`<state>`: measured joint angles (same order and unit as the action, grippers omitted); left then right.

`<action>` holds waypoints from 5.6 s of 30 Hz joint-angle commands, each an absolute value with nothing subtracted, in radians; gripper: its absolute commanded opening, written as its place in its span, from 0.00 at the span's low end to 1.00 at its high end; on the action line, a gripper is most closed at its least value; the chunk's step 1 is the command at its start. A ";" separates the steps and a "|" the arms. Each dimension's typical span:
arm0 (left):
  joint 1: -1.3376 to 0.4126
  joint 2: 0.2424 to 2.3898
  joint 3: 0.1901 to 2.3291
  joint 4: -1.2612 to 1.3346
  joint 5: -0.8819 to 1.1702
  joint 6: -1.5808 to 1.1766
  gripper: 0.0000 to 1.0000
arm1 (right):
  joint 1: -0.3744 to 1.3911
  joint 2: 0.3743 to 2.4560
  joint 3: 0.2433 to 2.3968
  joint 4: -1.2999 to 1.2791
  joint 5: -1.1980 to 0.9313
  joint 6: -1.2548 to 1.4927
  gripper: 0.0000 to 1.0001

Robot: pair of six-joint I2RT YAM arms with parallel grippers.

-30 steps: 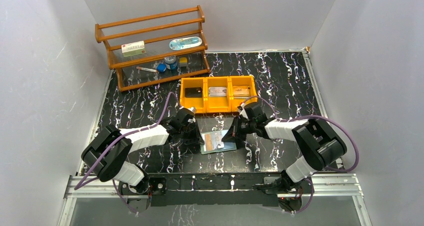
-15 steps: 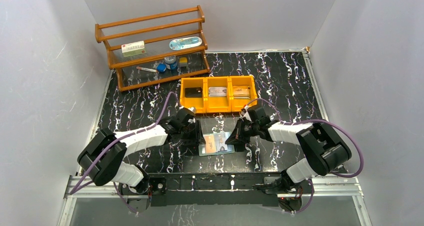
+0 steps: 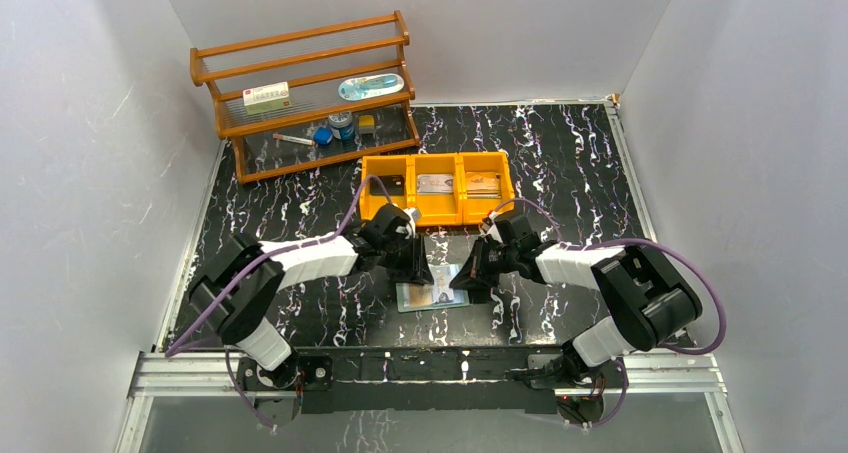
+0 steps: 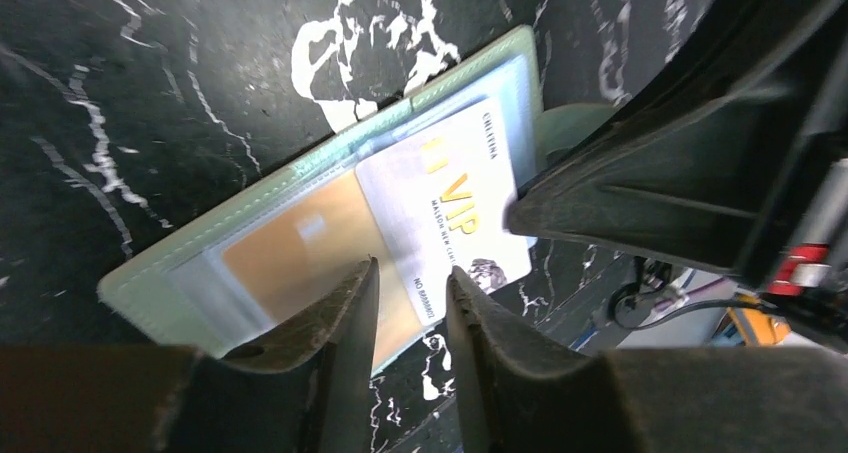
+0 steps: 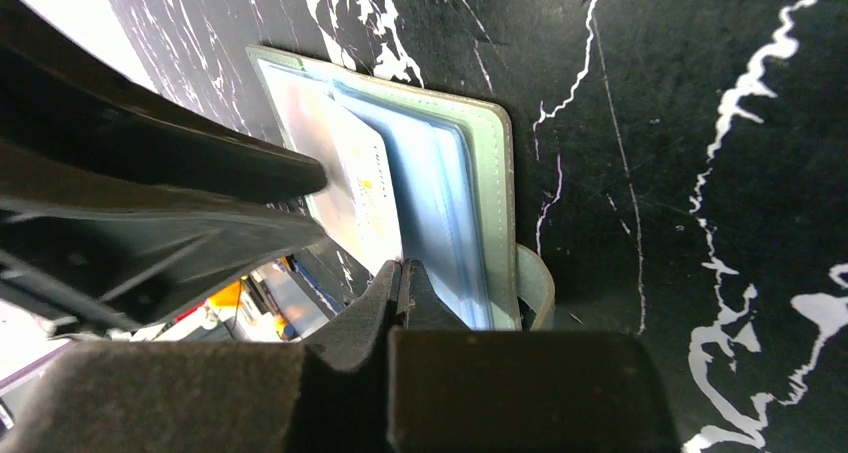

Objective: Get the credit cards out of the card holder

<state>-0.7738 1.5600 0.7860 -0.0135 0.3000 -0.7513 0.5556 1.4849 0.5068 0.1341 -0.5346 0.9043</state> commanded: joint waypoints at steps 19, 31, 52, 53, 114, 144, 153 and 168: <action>-0.813 1.652 0.720 0.003 0.332 -0.790 0.07 | 0.574 1.599 0.538 0.329 -0.616 1.005 0.17; -0.813 1.582 0.708 -0.043 0.254 -0.793 0.07 | 0.574 1.455 0.584 0.040 -0.435 0.877 0.07; -0.812 1.377 0.731 -0.139 0.093 -0.793 0.29 | 0.575 1.245 0.555 0.284 -0.639 0.622 0.00; -0.811 1.351 0.731 -0.165 0.051 -0.795 0.29 | 0.574 1.235 0.549 0.331 -0.671 0.613 0.00; -0.628 0.791 0.630 -0.638 -0.260 -0.903 0.92 | 0.683 2.111 1.509 -0.051 0.146 -1.023 0.25; -0.628 0.860 0.622 -0.571 -0.231 -0.921 0.91 | 0.699 1.588 1.194 -0.204 -0.082 0.633 0.55; -0.627 0.825 0.635 -0.615 -0.324 -0.975 0.91 | 0.955 1.554 1.114 -0.415 0.281 0.919 0.81; -0.628 0.780 0.619 -0.665 -0.347 -1.015 0.91 | 1.134 1.868 1.332 -0.604 0.385 0.985 0.84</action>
<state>-0.6319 0.7910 0.6285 -0.6380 -0.3153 -1.0046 1.1118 1.8469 1.2644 -0.5404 0.3183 0.9516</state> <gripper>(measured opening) 0.916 0.849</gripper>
